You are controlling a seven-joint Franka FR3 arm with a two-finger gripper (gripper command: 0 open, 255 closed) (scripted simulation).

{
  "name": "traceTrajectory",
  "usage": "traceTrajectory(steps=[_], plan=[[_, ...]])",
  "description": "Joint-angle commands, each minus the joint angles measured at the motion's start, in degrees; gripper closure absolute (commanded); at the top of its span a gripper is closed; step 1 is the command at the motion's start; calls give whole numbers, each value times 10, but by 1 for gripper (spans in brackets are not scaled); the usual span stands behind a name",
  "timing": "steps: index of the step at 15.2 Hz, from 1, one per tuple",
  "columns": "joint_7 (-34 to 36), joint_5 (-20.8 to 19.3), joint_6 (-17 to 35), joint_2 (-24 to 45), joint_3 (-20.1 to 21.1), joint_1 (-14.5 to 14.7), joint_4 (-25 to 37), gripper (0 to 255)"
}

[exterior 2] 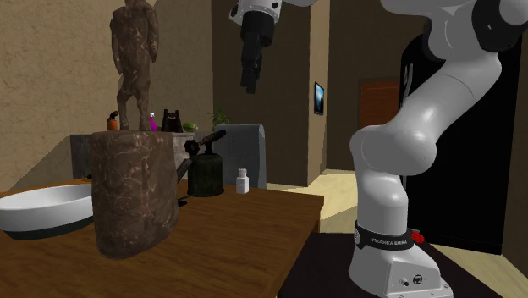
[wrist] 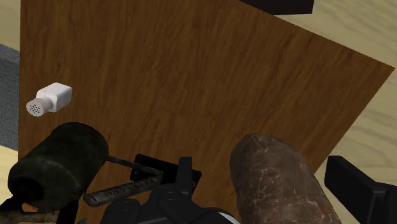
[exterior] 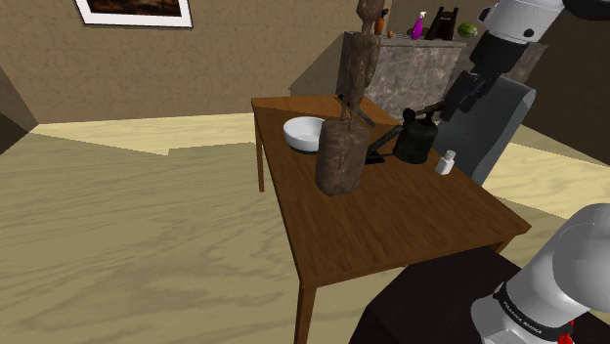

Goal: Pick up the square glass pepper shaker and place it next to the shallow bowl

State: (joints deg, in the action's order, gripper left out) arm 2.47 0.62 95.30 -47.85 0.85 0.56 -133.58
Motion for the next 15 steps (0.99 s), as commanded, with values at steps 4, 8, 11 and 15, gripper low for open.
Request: traceTrajectory(steps=[4,8,11,15], plan=[[-28,-19,33,9,-29,-12,-28,0],[-64,-43,79,32,-69,-29,-56,0],[-91,-61,116,56,-99,-41,-71,0],[-127,-81,166,99,-141,-57,-82,0]])
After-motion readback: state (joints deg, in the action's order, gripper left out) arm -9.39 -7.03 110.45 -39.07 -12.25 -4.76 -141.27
